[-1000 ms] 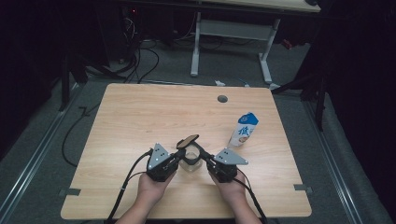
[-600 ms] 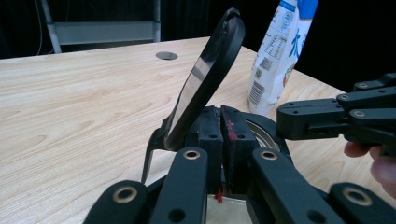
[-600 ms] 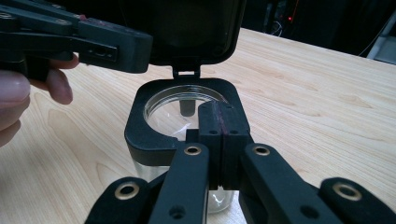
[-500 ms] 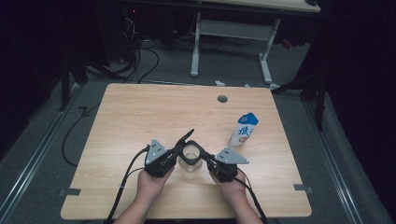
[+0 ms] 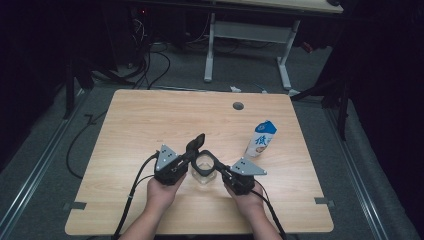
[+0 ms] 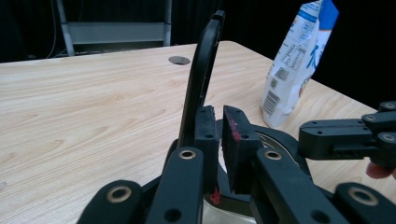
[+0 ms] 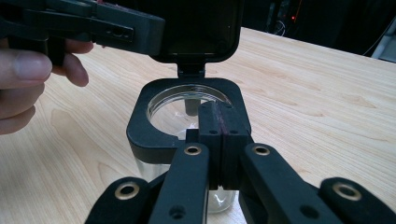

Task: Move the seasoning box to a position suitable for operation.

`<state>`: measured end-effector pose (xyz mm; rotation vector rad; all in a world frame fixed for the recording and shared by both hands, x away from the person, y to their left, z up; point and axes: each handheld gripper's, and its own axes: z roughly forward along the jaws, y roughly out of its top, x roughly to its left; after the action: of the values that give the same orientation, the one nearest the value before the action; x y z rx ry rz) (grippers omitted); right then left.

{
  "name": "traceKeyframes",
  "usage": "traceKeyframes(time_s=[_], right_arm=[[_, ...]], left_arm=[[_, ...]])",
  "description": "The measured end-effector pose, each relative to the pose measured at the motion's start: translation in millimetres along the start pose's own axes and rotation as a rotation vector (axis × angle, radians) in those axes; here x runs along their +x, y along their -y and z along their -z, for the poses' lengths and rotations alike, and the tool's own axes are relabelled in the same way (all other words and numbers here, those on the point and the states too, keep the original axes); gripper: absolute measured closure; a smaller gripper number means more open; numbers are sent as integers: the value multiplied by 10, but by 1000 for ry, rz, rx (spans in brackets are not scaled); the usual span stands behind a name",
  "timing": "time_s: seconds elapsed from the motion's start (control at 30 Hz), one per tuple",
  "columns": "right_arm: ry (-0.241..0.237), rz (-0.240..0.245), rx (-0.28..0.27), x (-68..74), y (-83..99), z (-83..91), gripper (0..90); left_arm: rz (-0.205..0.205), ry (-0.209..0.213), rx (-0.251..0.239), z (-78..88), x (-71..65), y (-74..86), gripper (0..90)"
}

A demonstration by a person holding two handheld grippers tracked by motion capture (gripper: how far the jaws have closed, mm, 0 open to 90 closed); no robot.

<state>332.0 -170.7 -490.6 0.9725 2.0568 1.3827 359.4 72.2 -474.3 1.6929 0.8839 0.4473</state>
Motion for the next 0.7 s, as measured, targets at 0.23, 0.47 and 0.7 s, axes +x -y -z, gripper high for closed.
traceKeyframes(time_s=[0.23,0.47,0.7], right_arm=[[-3,0,-1,-5,3,0,900],[-9,-2,-5,-9,6,-1,900],[-14,-3,-4,-14,8,1,900]], left_arm=[[11,-25,1,-22,48,-7,852],[28,-31,8,-53,66,-3,864],[1,-23,20,-22,37,41,850]])
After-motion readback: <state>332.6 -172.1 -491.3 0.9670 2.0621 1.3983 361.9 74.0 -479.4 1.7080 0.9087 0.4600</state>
